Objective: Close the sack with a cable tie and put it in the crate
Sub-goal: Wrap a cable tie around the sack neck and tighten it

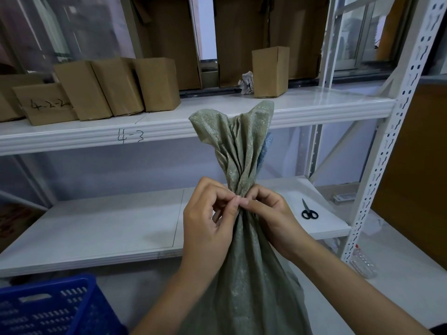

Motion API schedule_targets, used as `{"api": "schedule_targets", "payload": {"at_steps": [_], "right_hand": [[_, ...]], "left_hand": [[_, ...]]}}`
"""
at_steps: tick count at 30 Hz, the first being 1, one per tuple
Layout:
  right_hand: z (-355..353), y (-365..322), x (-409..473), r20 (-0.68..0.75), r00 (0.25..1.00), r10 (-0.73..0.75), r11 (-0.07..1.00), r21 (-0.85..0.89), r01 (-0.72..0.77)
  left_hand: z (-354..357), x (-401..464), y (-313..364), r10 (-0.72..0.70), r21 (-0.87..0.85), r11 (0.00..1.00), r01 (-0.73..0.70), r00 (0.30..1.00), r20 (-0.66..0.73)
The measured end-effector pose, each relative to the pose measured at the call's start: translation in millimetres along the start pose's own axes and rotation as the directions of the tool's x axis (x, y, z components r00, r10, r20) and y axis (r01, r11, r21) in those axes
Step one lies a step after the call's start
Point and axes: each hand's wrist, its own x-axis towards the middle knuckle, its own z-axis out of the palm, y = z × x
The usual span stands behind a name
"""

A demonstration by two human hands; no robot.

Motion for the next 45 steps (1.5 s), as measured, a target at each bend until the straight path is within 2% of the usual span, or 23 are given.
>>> {"api": "schedule_targets", "payload": {"at_steps": [5,11,13,17,20,22,24,26,28,31,35,37,39,42,45], "right_hand": [[-1.1,1.5,2.5,0.023,1.000,0.020,0.999,-0.038,-0.019],[-3.1,-3.0,1.0,0.075,0.996,0.046,0.999,0.024,-0.048],[-3.8,-3.5,1.0,0.065,0.997,0.046,0.997,0.051,-0.050],[-4.4,-6.5,-0.1,0.067,0.997,0.044,0.995,0.081,-0.049],[-5.6,-9.5,-0.6,0.071,0.995,0.073,0.991,0.108,-0.080],[-6.3,-9.2,0.0,0.081,0.993,0.084,0.986,0.136,-0.095],[-6.3,-8.7,0.3,0.071,0.994,0.082,0.987,0.129,-0.090],[-5.0,-7.8,-0.5,0.079,0.994,0.082,0.989,0.118,-0.091],[-4.5,-5.6,-0.4,0.090,0.993,0.072,0.996,0.050,-0.077],[-5.0,-3.7,-1.0,0.091,0.995,0.043,0.986,-0.162,-0.028],[-6.9,-6.7,0.7,0.033,0.999,-0.016,0.893,-0.448,0.029],[-5.9,-13.7,0.6,-0.057,0.995,-0.078,0.868,-0.495,0.040],[-2.1,-29.3,-3.5,-0.067,0.982,-0.174,0.850,-0.513,0.116],[4.8,-50.1,-11.5,0.102,0.968,-0.228,0.728,-0.642,0.239],[8.7,-48.5,-12.4,0.217,0.954,-0.207,0.481,-0.826,0.293]], "left_hand": [[-0.3,2.4,7.1,0.014,-0.037,0.999,-0.015,1.000,-0.019],[-2.7,3.2,17.9,0.018,-0.052,0.998,-0.020,0.999,-0.038],[-2.7,3.8,18.7,0.026,-0.058,0.998,-0.026,1.000,-0.003],[-4.6,5.1,8.3,0.020,-0.103,0.995,-0.003,0.987,0.158],[-4.1,0.9,-7.3,-0.087,-0.003,0.996,0.089,0.980,0.177],[-1.9,-4.6,-18.8,-0.288,0.077,0.958,0.278,0.936,0.202],[1.3,-7.9,-28.3,-0.467,0.074,0.878,0.473,0.815,0.344],[5.9,-10.2,-35.8,-0.505,-0.001,0.820,0.572,0.724,0.470],[10.3,-11.0,-35.6,-0.480,0.016,0.841,0.542,0.730,0.487],[17.8,-12.8,-29.9,-0.466,0.056,0.868,0.494,0.768,0.440],[20.5,-8.8,-34.4,-0.505,0.048,0.855,0.517,0.806,0.310],[20.0,-5.3,-37.7,-0.519,0.095,0.853,0.513,0.816,0.253],[20.7,-4.3,-39.9,-0.517,0.149,0.856,0.495,0.825,0.227],[26.0,-5.7,-40.0,-0.506,0.193,0.861,0.471,0.832,0.227],[28.6,-5.3,-38.6,-0.495,0.241,0.864,0.443,0.836,0.235]]}}
